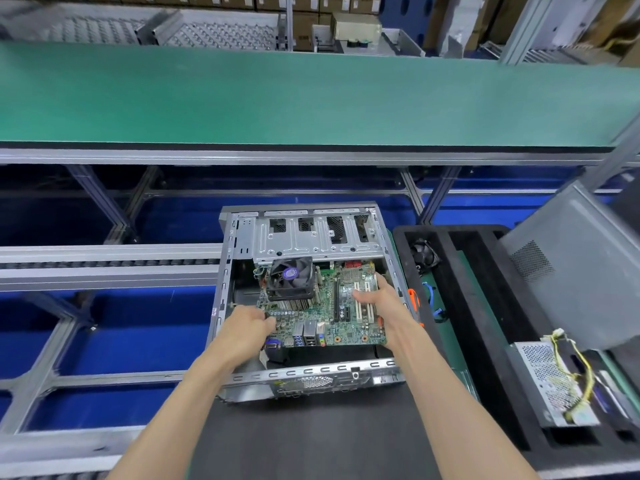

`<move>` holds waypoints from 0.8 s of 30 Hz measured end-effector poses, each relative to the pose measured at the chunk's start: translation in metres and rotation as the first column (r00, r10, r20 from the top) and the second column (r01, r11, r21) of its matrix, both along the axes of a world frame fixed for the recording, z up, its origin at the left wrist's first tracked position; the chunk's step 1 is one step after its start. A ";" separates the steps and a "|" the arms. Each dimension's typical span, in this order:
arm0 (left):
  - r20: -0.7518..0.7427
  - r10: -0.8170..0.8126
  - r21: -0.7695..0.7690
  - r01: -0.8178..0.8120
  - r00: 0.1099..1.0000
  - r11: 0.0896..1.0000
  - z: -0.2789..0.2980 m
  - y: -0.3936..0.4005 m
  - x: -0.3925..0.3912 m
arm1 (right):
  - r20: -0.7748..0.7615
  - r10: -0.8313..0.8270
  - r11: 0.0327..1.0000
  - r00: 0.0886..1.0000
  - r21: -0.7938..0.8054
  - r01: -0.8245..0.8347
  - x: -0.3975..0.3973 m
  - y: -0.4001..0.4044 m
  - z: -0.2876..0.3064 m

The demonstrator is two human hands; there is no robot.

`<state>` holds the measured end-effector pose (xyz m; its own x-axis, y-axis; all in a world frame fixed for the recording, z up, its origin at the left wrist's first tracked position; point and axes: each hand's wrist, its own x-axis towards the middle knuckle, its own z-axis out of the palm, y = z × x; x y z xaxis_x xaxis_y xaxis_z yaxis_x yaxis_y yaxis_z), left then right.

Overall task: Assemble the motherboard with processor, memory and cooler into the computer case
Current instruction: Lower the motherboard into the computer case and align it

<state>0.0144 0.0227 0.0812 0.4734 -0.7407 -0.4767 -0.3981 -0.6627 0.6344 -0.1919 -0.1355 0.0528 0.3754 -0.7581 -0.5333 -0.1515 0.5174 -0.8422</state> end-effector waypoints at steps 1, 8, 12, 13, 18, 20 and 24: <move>-0.044 0.020 0.064 -0.017 0.999 0.998 -0.001 -0.007 0.001 | -0.002 0.000 1.000 1.000 -0.002 0.000 0.000 0.000 0.000; -0.263 0.268 0.175 -0.228 0.927 0.958 -0.008 -0.021 0.008 | -0.063 0.016 0.999 0.998 -0.027 -0.018 0.003 -0.003 -0.001; -0.220 0.246 0.220 -0.197 0.944 0.955 -0.013 -0.025 0.014 | -0.147 0.050 0.999 0.988 0.009 -0.049 0.008 -0.001 -0.006; -0.250 0.243 0.181 -0.201 0.937 0.963 -0.015 -0.024 0.016 | -0.181 0.057 0.998 0.982 0.021 -0.054 0.009 0.000 -0.007; -0.238 0.133 0.173 -0.093 0.962 0.980 -0.027 -0.009 0.009 | -0.302 0.093 0.995 0.949 0.062 -0.078 0.013 0.000 -0.010; -0.261 0.107 0.169 -0.063 0.959 0.984 -0.032 -0.006 0.008 | -0.370 0.103 0.995 0.923 0.037 -0.096 0.016 -0.001 -0.011; -0.351 0.144 0.103 -0.115 0.925 0.988 -0.023 0.004 0.005 | -0.427 0.116 0.993 0.897 0.015 -0.121 0.019 -0.004 -0.015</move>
